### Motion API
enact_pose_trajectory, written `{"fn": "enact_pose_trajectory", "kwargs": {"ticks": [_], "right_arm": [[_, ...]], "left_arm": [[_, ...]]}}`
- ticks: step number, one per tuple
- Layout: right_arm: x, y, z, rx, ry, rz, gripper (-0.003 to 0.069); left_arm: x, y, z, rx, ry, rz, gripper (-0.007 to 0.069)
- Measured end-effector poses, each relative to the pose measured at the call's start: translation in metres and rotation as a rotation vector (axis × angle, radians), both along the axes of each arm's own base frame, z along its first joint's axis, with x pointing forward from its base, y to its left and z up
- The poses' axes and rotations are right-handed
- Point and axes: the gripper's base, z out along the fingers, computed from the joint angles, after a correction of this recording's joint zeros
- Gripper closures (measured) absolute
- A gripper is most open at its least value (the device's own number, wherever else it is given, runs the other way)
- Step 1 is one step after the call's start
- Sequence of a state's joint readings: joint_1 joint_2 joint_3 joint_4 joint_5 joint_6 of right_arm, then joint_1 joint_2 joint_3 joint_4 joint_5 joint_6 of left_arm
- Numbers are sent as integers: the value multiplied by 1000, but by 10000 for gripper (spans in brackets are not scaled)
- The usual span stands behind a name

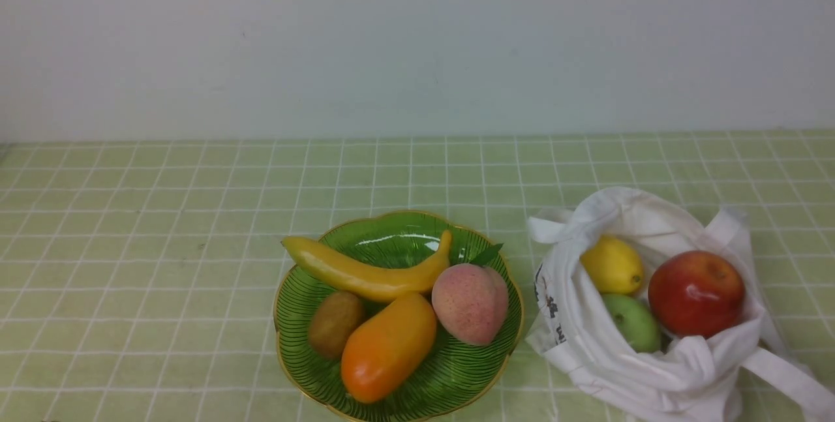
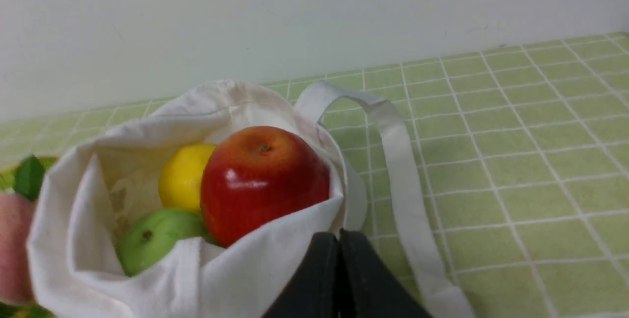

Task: Take the fruit out of the bag on the green coffee tablecloth and place them on the plate.
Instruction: 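Reach into the cloth bag and grasp a fruit inside it with the right gripper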

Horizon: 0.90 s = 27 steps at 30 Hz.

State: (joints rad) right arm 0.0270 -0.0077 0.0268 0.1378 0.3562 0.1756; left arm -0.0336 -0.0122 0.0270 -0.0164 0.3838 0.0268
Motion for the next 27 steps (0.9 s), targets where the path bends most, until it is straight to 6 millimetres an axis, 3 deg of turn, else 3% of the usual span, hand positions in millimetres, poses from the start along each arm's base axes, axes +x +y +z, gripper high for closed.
{"fn": "enact_pose_trajectory", "kwargs": {"ticks": [2,5,11,14,21,23,27], "right_arm": [[0,4,1,246,12,-7,673],[0,8,1,481,31,-7,673],[-1,10,3,626,38,-1,673],[-1,11,7,551,30,28,673],[-9,13,86,250,-122,114,673],[1,14,102,146,-17,128,673],[30,14,109,3,310,153,671]], "left_arm": [[0,0,0,0,0,0,632],[0,0,0,0,0,0,632],[0,0,0,0,0,0,632],[0,0,0,0,0,0,632],[0,0,0,0,0,0,632],[0,0,0,0,0,0,632],[0,0,0,0,0,0,632]]}}
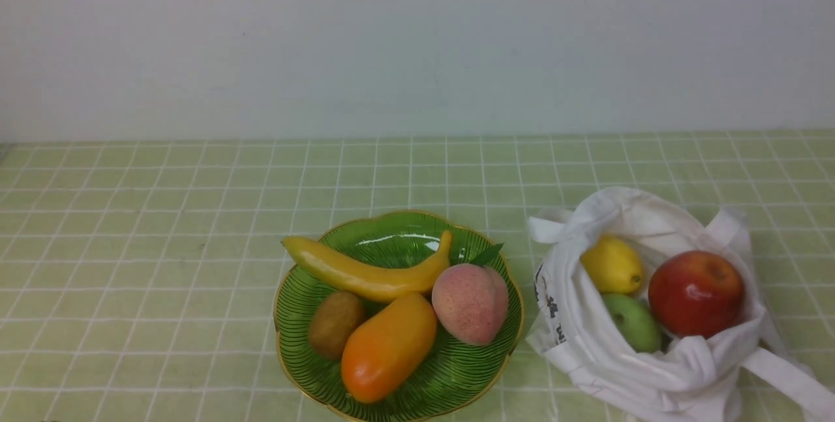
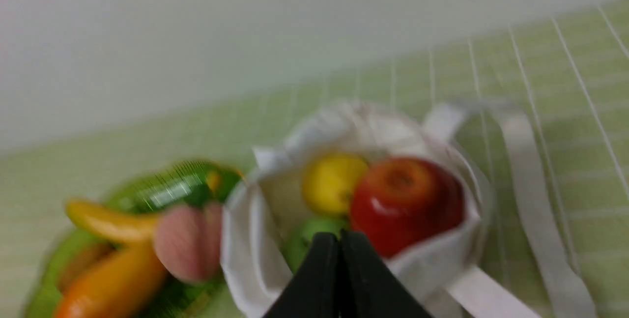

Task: Take the fruit out of the bag on the green coffee tablecloth and place them on the plate.
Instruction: 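Reach into the cloth bag and grasp a fruit inside it with the right gripper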

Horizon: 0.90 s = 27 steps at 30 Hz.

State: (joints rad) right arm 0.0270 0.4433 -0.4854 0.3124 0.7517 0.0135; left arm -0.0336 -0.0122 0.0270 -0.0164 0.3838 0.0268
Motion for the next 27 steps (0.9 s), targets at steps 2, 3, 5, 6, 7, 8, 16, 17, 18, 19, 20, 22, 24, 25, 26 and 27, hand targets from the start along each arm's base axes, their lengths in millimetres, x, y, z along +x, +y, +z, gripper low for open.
{"fn": "enact_pose_trajectory", "kwargs": {"ticks": [2,3,5,6,7,8,16,17,18,19,20,22,24,25,26,27], "right_arm": [[15,-1,-1,-66,143,16,670],[25,-2,-1,-90,212,23,670],[46,-2,-1,-124,306,48,670],[57,-1,-1,-136,337,65,669],[67,0,-1,-142,363,83,668],[69,0,-1,-144,367,91,668],[128,8,2,-191,484,247,613],[133,8,3,-194,486,252,598],[134,8,3,-194,485,252,595],[145,8,1,-199,490,257,557],[149,8,-1,-201,494,259,539],[159,8,-7,-214,502,270,482],[165,8,-11,-221,505,274,433],[169,8,-15,-220,508,271,393],[173,8,-19,-220,513,267,349],[176,8,-21,-219,510,261,321]], "left_arm": [[0,0,0,0,0,0,632],[0,0,0,0,0,0,632],[0,0,0,0,0,0,632],[0,0,0,0,0,0,632],[0,0,0,0,0,0,632],[0,0,0,0,0,0,632],[0,0,0,0,0,0,632],[0,0,0,0,0,0,632],[0,0,0,0,0,0,632],[0,0,0,0,0,0,632],[0,0,0,0,0,0,632],[0,0,0,0,0,0,632],[0,0,0,0,0,0,632],[0,0,0,0,0,0,632],[0,0,0,0,0,0,632],[0,0,0,0,0,0,632]]}}
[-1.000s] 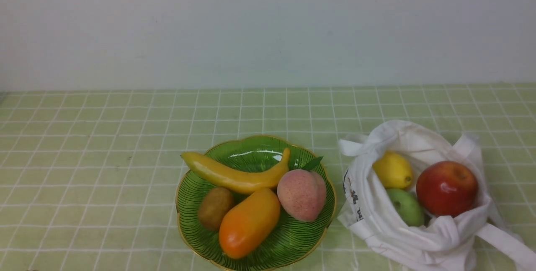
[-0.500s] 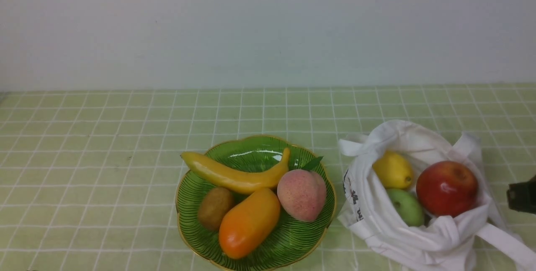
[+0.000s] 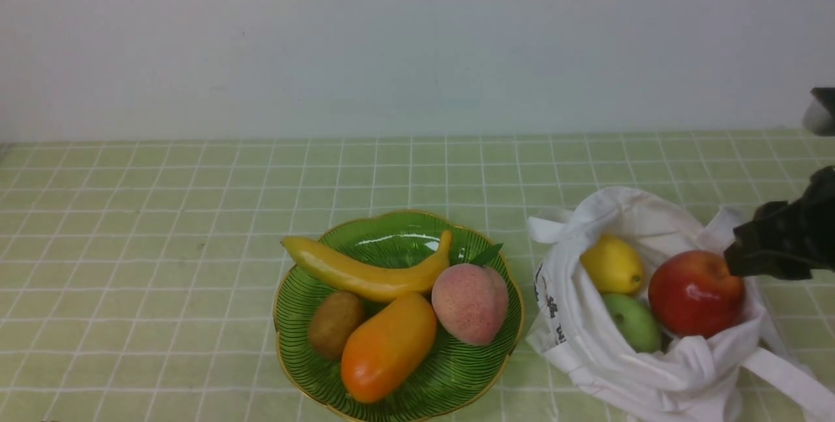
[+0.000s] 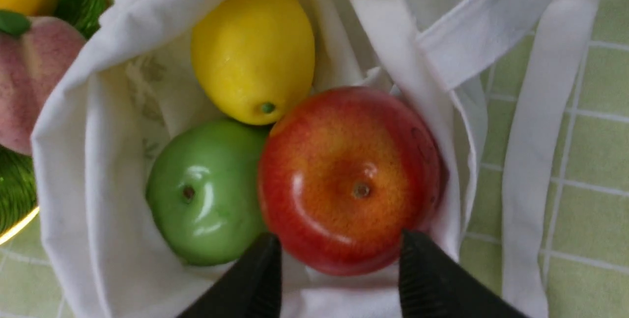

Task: Take the fruit out of the bag on the green coffee tablecloth and place them on the plate.
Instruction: 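Reach into the cloth bag and grasp a fruit inside it with the right gripper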

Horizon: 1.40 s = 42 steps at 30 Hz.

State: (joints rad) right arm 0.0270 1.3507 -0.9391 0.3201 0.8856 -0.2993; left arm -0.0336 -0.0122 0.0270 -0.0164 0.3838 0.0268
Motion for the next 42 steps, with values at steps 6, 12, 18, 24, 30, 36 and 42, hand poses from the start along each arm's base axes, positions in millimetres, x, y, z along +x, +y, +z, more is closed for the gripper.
{"fn": "enact_pose_trajectory", "kwargs": {"ticks": [6,12,18,24,30,36,42], "right_arm": [[20,0,-23,9,24,-30,20],[28,2,-39,41,70,-50,-31],[31,3,-47,46,91,-42,-32],[32,3,-47,38,83,-24,-32],[32,3,-47,28,77,-3,-32],[36,3,-54,25,94,-5,-30],[42,3,-67,27,127,-12,-16]], "left_arm": [[0,0,0,0,0,0,632],[0,0,0,0,0,0,632],[0,0,0,0,0,0,632],[0,0,0,0,0,0,632],[0,0,0,0,0,0,632],[0,0,0,0,0,0,632],[0,0,0,0,0,0,632]]}}
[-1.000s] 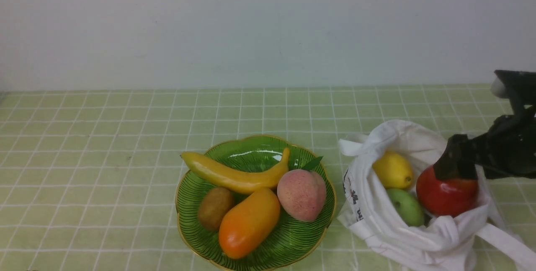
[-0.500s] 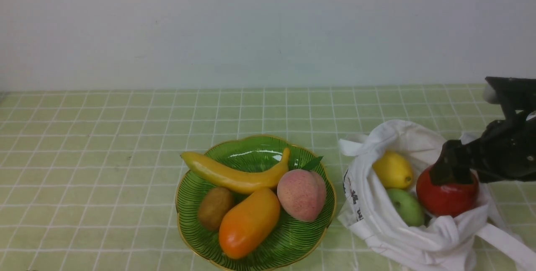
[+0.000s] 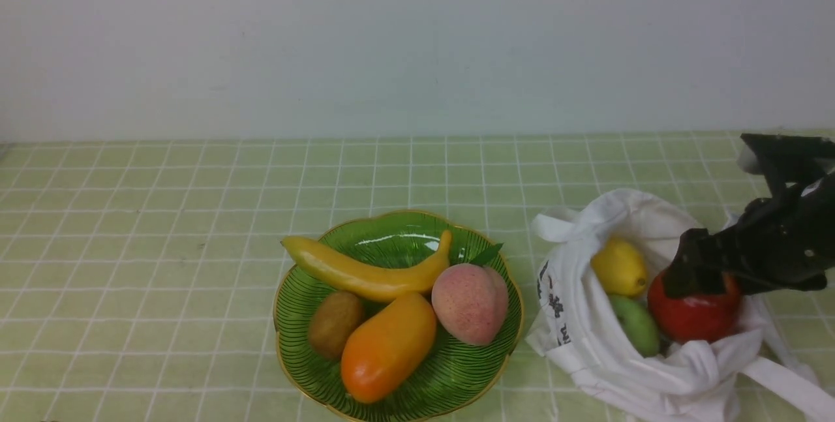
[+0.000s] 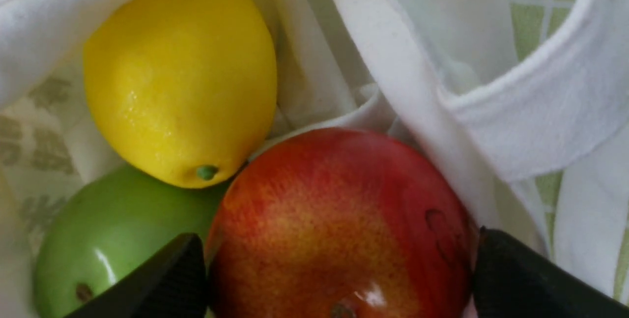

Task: Take the fruit out of the bag on the green coffee tablecloth and place them on the plate.
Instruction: 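Move the fruit from the bag and place it onto the plate with the right gripper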

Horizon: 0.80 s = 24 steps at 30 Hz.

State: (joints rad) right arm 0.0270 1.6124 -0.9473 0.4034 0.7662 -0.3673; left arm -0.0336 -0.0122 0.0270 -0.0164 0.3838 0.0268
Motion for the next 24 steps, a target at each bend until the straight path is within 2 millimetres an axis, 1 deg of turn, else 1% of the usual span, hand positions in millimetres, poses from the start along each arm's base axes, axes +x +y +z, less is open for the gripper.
{"fn": "enact_pose_trajectory", "kwargs": {"ticks": [3,5,6,13,16,19,22,24], "right_arm": [[0,0,0,0,0,0,2],[0,0,0,1,3,1,29],[0,0,0,1,7,2,57],[1,1,7,-5,45,44,59],[5,2,21,-6,65,80,59],[8,3,30,-3,64,92,59],[13,4,47,1,65,121,59],[14,4,53,3,70,132,59]], "left_arm": [[0,0,0,0,0,0,632],[0,0,0,0,0,0,632],[0,0,0,0,0,0,632],[0,0,0,0,0,0,632],[0,0,0,0,0,0,632],[0,0,0,0,0,0,632],[0,0,0,0,0,0,632],[0,0,0,0,0,0,632]]}}
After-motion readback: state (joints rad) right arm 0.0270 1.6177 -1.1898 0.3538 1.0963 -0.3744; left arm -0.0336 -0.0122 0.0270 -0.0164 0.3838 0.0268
